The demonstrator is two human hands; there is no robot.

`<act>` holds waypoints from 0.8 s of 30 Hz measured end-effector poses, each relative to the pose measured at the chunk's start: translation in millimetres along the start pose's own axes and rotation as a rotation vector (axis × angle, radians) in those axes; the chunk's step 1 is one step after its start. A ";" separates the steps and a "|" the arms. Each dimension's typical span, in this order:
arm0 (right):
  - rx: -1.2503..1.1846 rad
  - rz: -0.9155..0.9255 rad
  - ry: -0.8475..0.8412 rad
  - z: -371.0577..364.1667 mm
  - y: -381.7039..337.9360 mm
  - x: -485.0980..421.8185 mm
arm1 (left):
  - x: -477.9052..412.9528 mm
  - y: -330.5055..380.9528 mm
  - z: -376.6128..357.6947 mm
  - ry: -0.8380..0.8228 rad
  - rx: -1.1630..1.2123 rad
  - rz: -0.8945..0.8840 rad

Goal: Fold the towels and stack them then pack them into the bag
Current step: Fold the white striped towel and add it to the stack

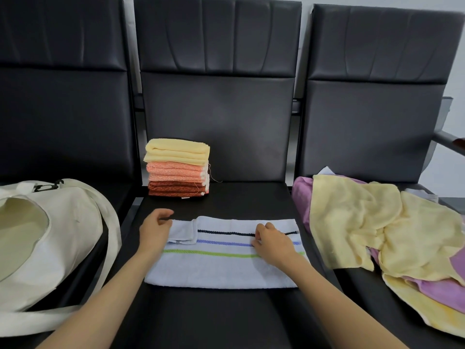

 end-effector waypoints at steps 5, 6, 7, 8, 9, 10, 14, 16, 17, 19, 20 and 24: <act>0.016 -0.003 0.002 -1.8 1.0 0.1 | -4.2 -9.8 -16.7 -0.090 -0.418 -0.029; 0.018 -0.002 0.002 -2.1 1.2 0.0 | -4.9 -13.4 -17.2 -0.103 -0.478 -0.011; 0.019 0.001 0.003 -2.1 1.1 0.0 | -4.9 -14.4 -16.3 -0.109 -0.507 -0.006; 0.019 0.003 0.003 -2.1 0.8 -0.1 | -5.0 -13.3 -15.1 -0.103 -0.508 -0.019; 0.018 0.007 0.005 -2.1 0.5 0.0 | -3.7 -9.1 -12.4 -0.087 -0.503 -0.045; 0.017 0.010 0.006 -2.3 0.2 0.0 | -3.0 -4.2 -10.0 -0.057 -0.512 -0.090; 0.028 0.014 0.010 -2.1 -1.6 0.1 | 4.0 16.7 -9.8 -0.004 -0.590 -0.245; 0.035 0.021 0.011 -2.6 -2.0 -0.2 | 5.2 14.1 -16.3 -0.063 -0.525 -0.233; 0.036 0.026 0.011 -2.7 -2.4 -0.3 | 5.8 11.5 -17.4 -0.081 -0.464 -0.216; 0.045 0.026 0.014 -2.8 -2.3 -0.5 | 6.7 6.2 -14.2 -0.065 -0.320 -0.166; 0.056 0.021 0.017 -3.7 -2.1 -1.0 | 7.2 3.5 -10.8 -0.041 -0.245 -0.125; 0.100 0.106 0.040 -7.2 -16.5 1.5 | 2.9 -11.9 -3.7 -0.001 0.031 0.100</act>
Point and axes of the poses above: each hand's wrist, its own x-axis away from the middle knuckle, its own z-axis out of the back of the hand, y = z × x, the point moved 7 cm from there along -x, towards the middle knuckle, and after that the axes turned 11 degrees about -x, right-handed, at the moved point
